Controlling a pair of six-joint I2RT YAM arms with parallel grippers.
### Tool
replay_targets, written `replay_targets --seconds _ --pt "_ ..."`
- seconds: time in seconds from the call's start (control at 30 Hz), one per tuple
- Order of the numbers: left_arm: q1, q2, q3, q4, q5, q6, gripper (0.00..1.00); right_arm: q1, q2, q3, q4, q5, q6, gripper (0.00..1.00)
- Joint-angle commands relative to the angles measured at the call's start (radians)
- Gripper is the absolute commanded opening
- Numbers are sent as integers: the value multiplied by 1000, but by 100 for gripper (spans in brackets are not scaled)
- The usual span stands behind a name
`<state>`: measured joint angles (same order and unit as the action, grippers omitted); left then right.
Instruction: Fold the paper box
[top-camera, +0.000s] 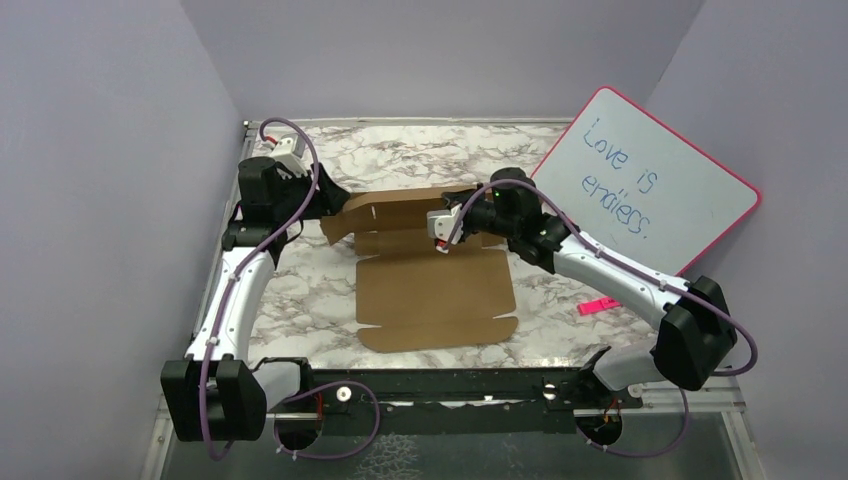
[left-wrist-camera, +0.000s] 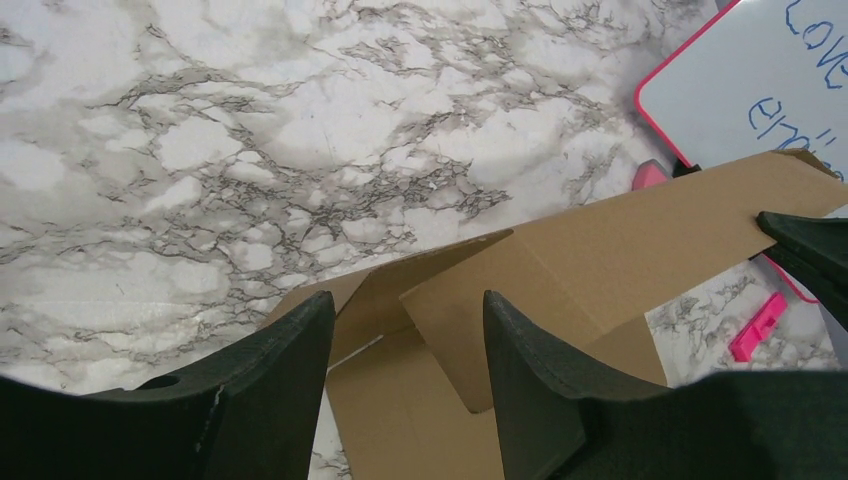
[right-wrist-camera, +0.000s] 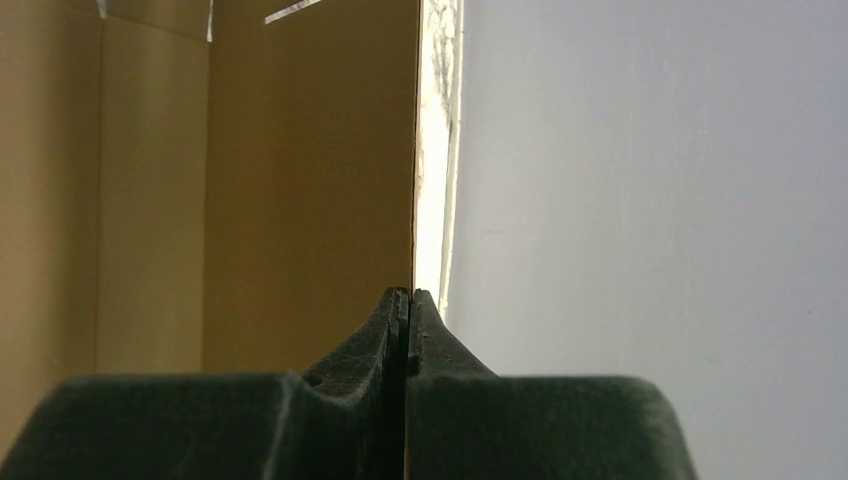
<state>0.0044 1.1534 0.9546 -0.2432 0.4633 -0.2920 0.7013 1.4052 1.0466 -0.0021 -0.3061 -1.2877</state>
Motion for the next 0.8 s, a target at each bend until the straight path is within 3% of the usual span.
replay_targets --seconds 0.0,0.23,0.77 --pt "-2 -43 5 -29 -8 -10 58 4 11 -15 110 70 15 3" --pt "-3 -42 49 -42 -52 -2 58 4 91 38 155 106 -9 1" --pt "-159 110 94 -8 -103 -32 53 4 109 -18 168 79 10 1"
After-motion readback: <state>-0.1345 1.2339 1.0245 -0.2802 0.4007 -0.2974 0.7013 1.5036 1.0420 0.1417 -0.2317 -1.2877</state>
